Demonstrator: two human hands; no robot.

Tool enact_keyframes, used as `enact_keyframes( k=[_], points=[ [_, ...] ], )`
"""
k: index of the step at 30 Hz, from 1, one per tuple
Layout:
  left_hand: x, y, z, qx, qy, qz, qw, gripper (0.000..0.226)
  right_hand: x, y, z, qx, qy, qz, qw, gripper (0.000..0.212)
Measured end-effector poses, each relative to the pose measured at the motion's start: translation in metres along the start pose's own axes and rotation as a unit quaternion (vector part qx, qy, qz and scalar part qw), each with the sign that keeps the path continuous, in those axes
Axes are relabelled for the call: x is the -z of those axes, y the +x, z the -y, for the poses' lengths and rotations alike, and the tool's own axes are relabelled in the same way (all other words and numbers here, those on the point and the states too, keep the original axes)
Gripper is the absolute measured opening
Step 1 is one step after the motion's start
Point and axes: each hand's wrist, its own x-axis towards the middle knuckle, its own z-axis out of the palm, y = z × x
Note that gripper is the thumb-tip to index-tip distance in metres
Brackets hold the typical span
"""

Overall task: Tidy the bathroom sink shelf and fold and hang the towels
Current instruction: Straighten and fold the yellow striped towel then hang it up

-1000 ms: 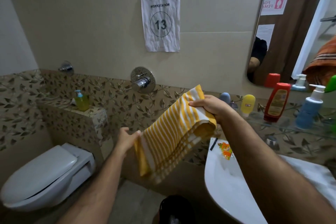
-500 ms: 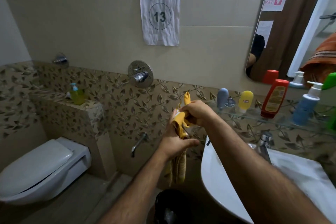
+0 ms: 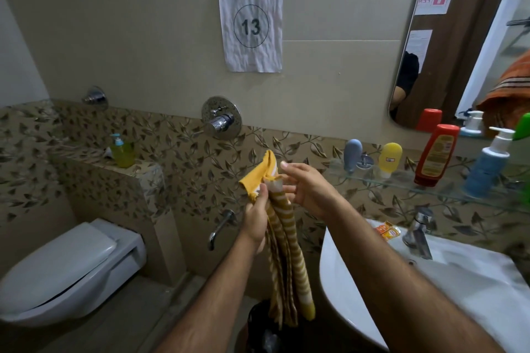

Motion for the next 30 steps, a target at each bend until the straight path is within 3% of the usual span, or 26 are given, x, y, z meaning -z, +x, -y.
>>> enact_keyframes(
  k=[2,4,7,12,16,18,20,23,25,27,30],
  points=[
    [0.001,0.003,0.0,0.018,-0.043,-0.009,0.999,0.063,-0.004,-0.006,-0.01,0.038,-0.059,0.021,0.997,0.038],
    [0.004,0.005,0.002,0.03,-0.071,0.01,0.997,0.068,-0.007,-0.01,-0.019,0.067,-0.167,0.013,0.983,0.03],
    [0.005,0.006,0.007,0.053,-0.076,0.006,0.996,0.066,-0.012,-0.01,-0.029,0.11,-0.299,-0.089,0.944,0.009],
    [0.004,0.006,0.003,0.061,-0.019,-0.039,0.997,0.061,-0.008,-0.008,-0.034,0.127,-0.316,-0.18,0.923,0.009],
    [0.029,0.032,0.02,0.07,0.027,-0.104,0.992,0.113,0.002,-0.011,-0.03,0.135,-0.282,-0.222,0.923,0.011],
    [0.033,0.037,0.022,0.068,0.061,-0.104,0.99,0.123,-0.002,-0.011,-0.03,0.145,-0.287,-0.204,0.925,0.01],
    [0.023,0.024,0.002,0.064,0.093,-0.081,0.99,0.116,-0.012,-0.009,-0.032,0.159,-0.293,-0.18,0.925,0.009],
    [0.01,0.014,-0.008,0.05,0.118,-0.044,0.991,0.078,-0.026,-0.007,-0.037,0.181,-0.294,-0.162,0.925,0.012],
    [0.008,0.015,-0.009,0.041,0.12,-0.037,0.991,0.067,-0.033,-0.006,-0.039,0.199,-0.3,-0.17,0.917,0.014],
    [0.008,0.016,-0.011,0.018,0.094,-0.009,0.995,0.064,-0.038,-0.006,-0.037,0.217,-0.321,-0.161,0.908,0.017],
    [0.012,0.017,-0.012,-0.002,0.074,0.042,0.996,0.079,-0.042,-0.008,-0.029,0.209,-0.351,-0.074,0.91,0.023]
  ],
)
